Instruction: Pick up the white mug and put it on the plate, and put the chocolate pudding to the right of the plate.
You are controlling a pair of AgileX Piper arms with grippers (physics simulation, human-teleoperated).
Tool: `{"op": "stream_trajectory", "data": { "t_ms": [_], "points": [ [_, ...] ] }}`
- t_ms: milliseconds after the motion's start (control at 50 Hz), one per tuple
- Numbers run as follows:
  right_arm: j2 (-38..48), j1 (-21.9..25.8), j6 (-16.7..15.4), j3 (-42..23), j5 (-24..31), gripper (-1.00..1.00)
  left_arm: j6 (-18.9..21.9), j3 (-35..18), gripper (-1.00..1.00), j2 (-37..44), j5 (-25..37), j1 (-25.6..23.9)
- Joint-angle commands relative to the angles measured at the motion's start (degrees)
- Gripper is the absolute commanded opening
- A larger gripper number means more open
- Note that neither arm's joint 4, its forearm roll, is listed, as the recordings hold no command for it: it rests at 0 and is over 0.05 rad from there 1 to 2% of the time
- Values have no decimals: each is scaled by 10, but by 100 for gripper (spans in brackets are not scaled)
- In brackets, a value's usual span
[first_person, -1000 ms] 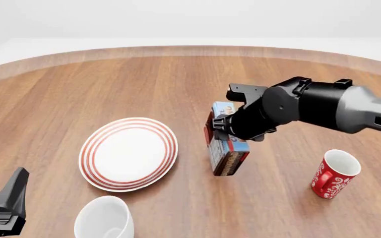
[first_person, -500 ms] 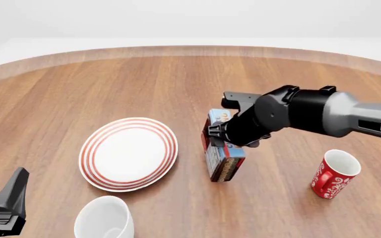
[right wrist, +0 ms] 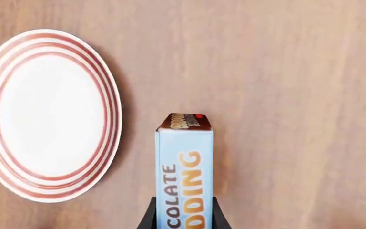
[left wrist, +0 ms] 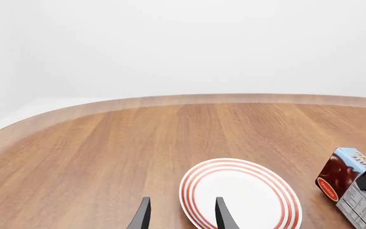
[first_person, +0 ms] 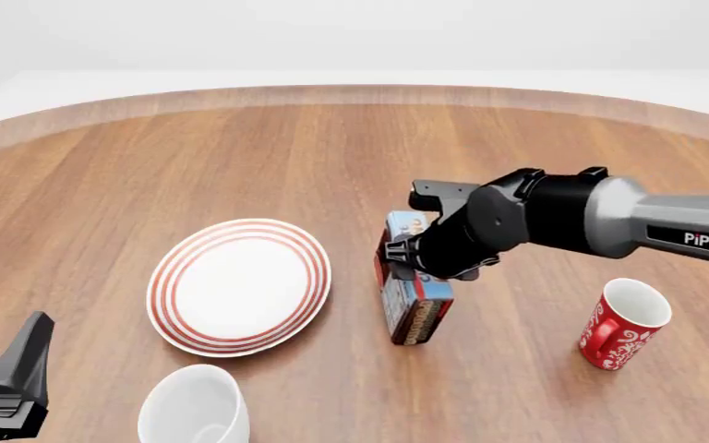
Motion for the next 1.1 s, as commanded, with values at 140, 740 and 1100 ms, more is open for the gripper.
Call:
{"op": "stream_trajectory", "data": {
  "t_ms": [140, 740, 1100],
  "points": [
    [7, -7, 10, 1, -5, -100, 0, 0, 100, 0, 0, 0],
    [-20, -15, -13, -20, 10, 100, 0, 0, 100, 0, 0, 0],
    [-46, -14, -35, -39, 26, 100, 0, 0, 100, 0, 0, 0]
  ]
}}
